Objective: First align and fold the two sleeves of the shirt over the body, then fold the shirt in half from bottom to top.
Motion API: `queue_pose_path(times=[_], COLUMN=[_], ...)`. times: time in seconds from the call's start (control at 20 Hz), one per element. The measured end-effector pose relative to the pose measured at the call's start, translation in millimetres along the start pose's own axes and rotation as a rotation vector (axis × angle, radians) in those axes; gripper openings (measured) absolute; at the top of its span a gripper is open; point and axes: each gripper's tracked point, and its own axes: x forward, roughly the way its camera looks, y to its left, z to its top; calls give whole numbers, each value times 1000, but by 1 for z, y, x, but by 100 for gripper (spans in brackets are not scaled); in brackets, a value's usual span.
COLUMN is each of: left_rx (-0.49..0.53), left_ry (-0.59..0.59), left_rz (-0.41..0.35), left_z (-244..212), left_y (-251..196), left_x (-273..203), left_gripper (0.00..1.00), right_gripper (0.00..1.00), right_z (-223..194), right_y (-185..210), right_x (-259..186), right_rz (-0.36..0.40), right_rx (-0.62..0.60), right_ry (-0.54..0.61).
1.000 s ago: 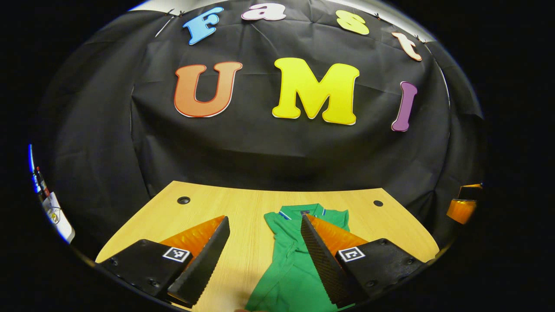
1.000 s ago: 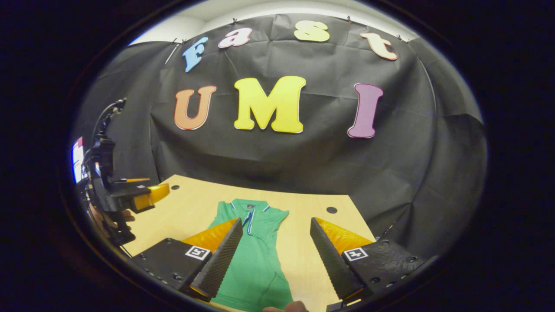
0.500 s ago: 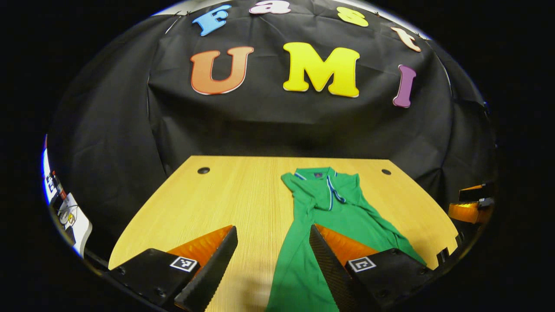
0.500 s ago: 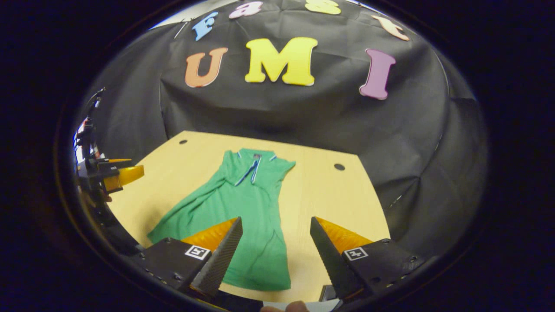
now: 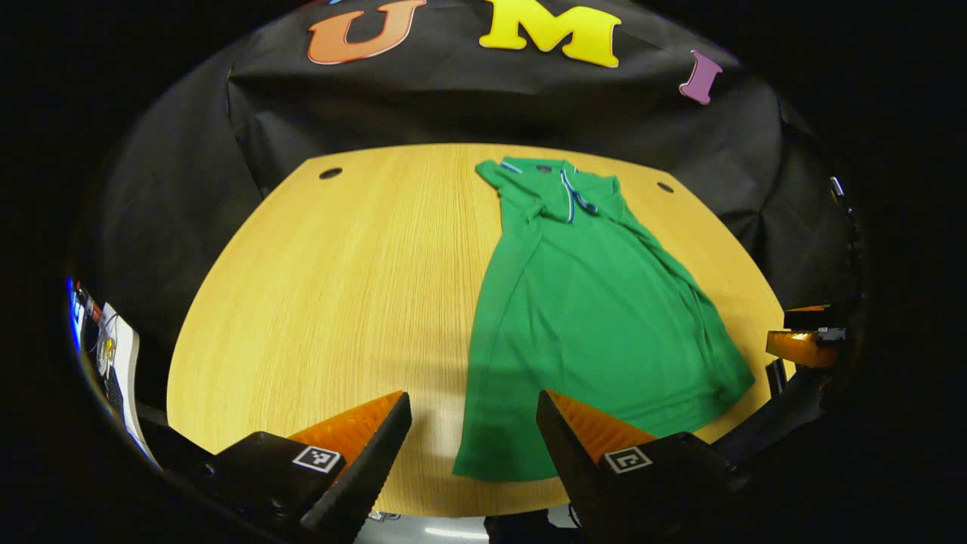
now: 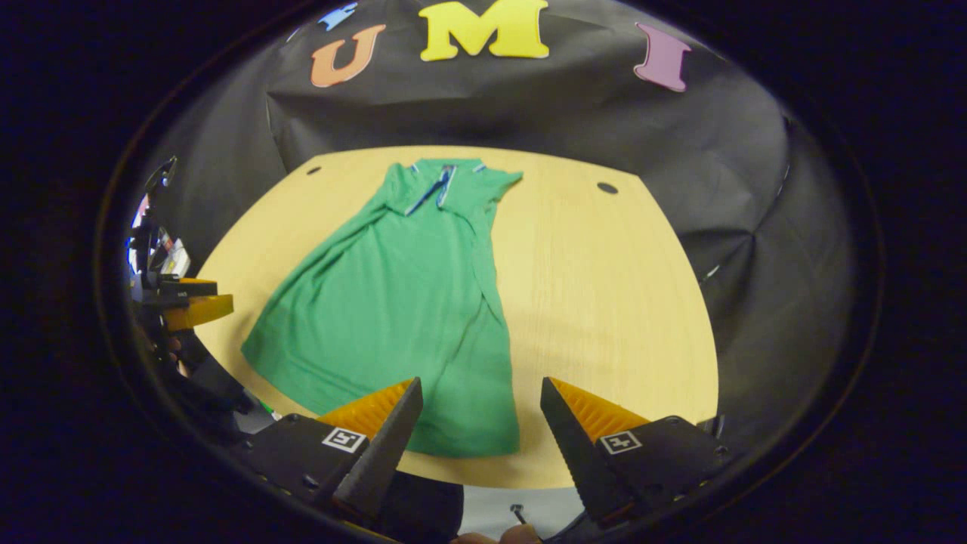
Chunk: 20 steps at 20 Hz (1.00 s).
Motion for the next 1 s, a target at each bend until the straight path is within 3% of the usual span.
queue_pose_path(times=[0.2, 0.65, 1.0], left_rx=[-23, -30, -36], left_ry=[119, 254, 304], left_rz=[-17, -7, 38], left_z=[-25, -45, -50], left_y=[10, 8, 14], left_x=[25, 19, 17], left_gripper=[100, 100, 100], right_gripper=[98, 98, 93], right_z=[-28, -56, -56], right_y=[-1, -1, 2], right_x=[26, 65, 65], right_rz=[-7, -21, 7], right_rx=[-4, 55, 109], right_ry=[122, 297, 347])
